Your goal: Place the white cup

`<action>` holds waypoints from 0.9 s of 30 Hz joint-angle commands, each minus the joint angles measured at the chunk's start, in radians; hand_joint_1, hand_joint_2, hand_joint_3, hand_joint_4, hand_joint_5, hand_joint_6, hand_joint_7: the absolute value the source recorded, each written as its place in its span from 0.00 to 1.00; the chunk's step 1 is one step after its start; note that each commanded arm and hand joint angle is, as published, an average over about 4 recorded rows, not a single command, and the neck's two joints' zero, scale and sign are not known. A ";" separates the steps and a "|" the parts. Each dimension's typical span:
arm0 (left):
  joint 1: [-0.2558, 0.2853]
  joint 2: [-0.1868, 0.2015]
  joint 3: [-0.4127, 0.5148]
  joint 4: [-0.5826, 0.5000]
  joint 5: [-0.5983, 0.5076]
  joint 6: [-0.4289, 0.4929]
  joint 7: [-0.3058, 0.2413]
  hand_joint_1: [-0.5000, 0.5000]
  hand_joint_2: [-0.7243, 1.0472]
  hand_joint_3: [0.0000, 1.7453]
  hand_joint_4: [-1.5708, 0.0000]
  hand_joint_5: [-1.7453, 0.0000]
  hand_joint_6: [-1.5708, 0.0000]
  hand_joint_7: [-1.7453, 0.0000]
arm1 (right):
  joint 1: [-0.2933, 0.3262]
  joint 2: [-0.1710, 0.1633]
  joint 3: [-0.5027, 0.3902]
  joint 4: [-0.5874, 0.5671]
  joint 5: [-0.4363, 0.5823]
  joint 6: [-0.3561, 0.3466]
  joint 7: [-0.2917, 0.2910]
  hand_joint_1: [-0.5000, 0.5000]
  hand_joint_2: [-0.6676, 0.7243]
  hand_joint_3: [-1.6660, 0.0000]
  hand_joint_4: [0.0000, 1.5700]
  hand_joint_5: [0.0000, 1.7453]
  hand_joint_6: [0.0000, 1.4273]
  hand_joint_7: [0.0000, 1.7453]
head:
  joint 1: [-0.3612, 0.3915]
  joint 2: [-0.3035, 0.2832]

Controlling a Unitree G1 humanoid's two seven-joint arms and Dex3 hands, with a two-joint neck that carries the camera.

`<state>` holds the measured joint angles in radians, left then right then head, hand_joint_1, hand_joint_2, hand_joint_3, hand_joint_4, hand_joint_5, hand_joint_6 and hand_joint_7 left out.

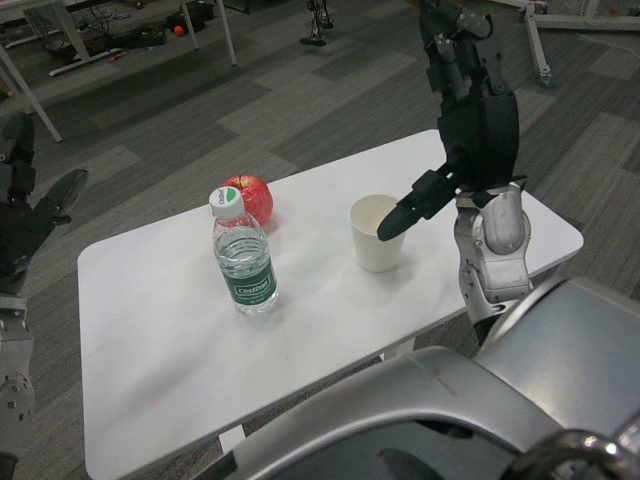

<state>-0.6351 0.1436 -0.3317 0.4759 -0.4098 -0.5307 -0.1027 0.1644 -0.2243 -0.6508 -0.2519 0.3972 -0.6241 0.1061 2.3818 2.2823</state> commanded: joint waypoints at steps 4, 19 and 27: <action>-0.018 0.011 0.002 0.005 -0.006 -0.009 0.001 0.00 1.00 0.05 1.00 0.88 1.00 0.88 | -0.014 -0.006 0.002 -0.024 0.008 0.004 -0.014 0.08 0.95 0.95 0.00 0.00 0.00 0.44 | 0.002 0.000; -0.019 0.008 0.005 0.009 -0.007 -0.010 0.001 0.00 1.00 0.05 1.00 0.88 1.00 0.88 | -0.014 -0.001 0.002 -0.027 0.008 0.004 -0.015 0.08 0.95 0.95 0.00 0.00 0.00 0.44 | 0.008 -0.012; -0.019 0.007 0.007 0.009 -0.007 -0.009 0.001 0.00 1.00 0.05 1.00 0.88 1.00 0.90 | -0.014 0.003 0.002 -0.033 0.008 0.003 -0.016 0.08 0.95 0.95 0.00 0.00 0.00 0.45 | 0.005 -0.011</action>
<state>-0.6351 0.1431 -0.3309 0.4760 -0.4104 -0.5315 -0.1027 0.1643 -0.2243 -0.6508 -0.2718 0.3973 -0.6241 0.0973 2.3873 2.2709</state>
